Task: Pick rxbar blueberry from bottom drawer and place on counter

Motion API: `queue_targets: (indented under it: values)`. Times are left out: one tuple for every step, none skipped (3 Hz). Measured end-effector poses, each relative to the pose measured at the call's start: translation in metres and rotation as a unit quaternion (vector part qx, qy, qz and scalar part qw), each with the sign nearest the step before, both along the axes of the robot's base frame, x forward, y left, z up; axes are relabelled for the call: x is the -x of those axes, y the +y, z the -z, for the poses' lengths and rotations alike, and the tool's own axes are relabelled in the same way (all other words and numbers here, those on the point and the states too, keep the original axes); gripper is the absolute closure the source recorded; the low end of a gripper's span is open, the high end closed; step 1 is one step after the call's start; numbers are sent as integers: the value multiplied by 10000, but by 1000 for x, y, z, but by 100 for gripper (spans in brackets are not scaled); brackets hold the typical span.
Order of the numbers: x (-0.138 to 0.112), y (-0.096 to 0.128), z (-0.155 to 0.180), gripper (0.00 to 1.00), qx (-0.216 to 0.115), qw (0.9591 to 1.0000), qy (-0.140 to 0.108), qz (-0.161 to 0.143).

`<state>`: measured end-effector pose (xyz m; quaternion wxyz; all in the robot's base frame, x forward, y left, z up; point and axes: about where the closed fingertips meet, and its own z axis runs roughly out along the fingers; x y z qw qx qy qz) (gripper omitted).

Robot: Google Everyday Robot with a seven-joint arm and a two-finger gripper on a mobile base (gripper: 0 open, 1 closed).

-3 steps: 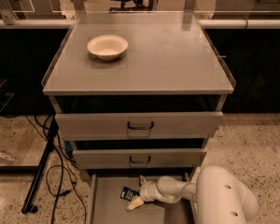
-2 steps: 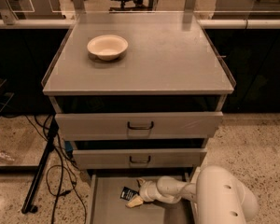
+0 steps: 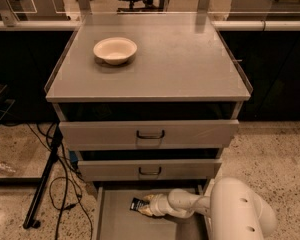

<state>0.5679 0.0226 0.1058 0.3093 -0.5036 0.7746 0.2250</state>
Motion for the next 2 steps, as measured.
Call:
queue_targets:
  values:
    - [0, 0, 0, 89, 0, 10000, 0, 0]
    - [0, 0, 0, 100, 0, 10000, 1, -1]
